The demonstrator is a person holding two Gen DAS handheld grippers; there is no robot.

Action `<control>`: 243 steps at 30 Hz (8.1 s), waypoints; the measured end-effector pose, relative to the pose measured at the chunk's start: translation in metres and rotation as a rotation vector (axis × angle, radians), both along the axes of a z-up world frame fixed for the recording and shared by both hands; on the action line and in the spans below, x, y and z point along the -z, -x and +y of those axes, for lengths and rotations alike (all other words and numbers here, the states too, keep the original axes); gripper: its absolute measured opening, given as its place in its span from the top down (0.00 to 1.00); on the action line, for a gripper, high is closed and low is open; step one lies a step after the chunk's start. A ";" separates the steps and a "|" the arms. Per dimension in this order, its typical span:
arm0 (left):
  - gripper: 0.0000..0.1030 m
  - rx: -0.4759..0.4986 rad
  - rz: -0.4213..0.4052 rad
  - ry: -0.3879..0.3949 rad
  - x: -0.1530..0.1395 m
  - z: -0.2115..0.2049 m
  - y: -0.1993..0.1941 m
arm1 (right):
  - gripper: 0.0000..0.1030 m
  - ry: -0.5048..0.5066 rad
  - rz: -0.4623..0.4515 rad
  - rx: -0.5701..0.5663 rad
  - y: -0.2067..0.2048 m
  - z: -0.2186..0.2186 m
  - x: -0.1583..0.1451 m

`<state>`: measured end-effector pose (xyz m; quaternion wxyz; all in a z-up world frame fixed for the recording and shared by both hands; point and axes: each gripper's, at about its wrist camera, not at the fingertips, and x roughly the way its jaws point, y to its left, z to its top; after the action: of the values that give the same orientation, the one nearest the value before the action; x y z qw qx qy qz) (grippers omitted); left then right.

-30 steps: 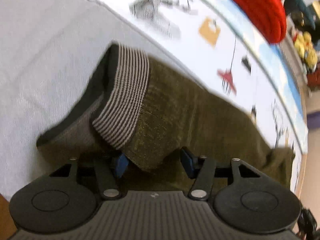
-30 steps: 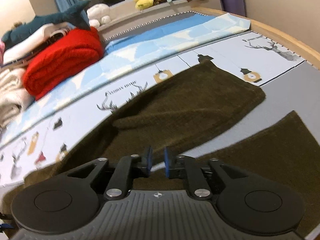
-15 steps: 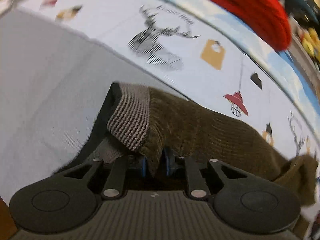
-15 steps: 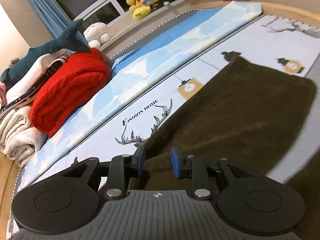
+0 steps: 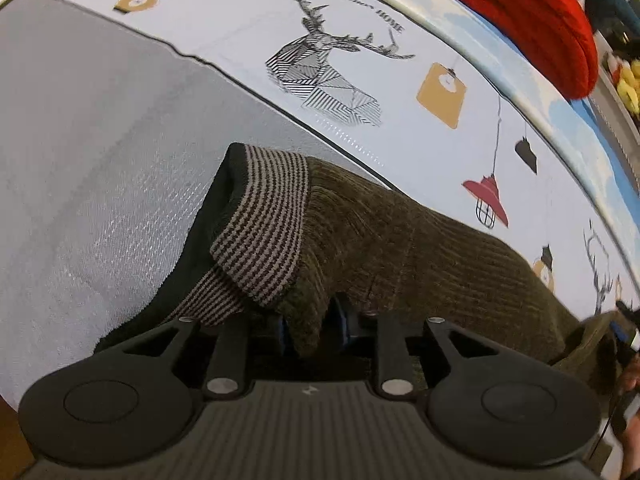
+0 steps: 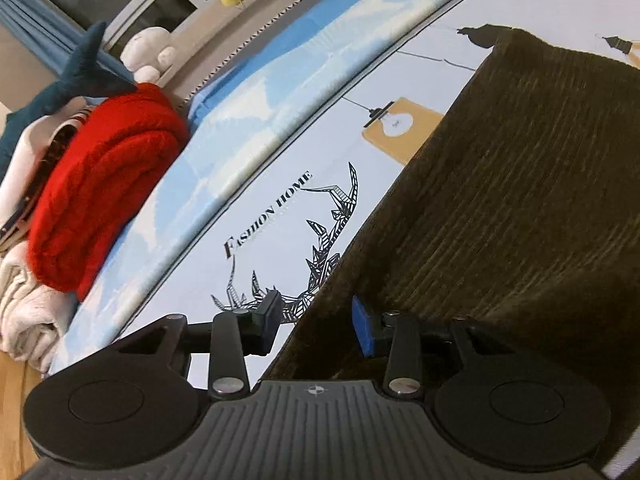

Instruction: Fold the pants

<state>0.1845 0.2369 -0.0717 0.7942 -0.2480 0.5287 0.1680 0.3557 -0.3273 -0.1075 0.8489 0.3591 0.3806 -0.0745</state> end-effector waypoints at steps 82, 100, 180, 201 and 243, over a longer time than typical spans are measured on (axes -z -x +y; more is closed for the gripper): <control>0.62 -0.102 -0.045 0.246 -0.002 0.051 0.074 | 0.81 -0.127 0.253 0.601 0.368 -0.267 -0.023; 0.86 0.117 0.050 0.047 -0.010 0.042 0.085 | 0.92 -0.054 0.410 0.686 0.378 -0.269 -0.023; 0.89 0.637 0.149 -0.391 0.006 -0.026 0.064 | 0.70 0.463 -0.103 0.025 0.279 -0.140 -0.120; 0.83 0.595 -0.016 -0.322 -0.028 -0.039 0.048 | 0.96 0.213 -0.105 -0.782 0.123 0.168 -0.091; 0.83 0.578 0.082 -0.321 -0.012 -0.027 0.048 | 0.88 0.394 -0.076 -0.821 0.075 0.227 -0.059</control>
<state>0.1362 0.2097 -0.0596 0.8161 0.0475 0.5754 0.0265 0.2806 -0.1000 -0.0486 0.8736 0.0127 0.4385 0.2105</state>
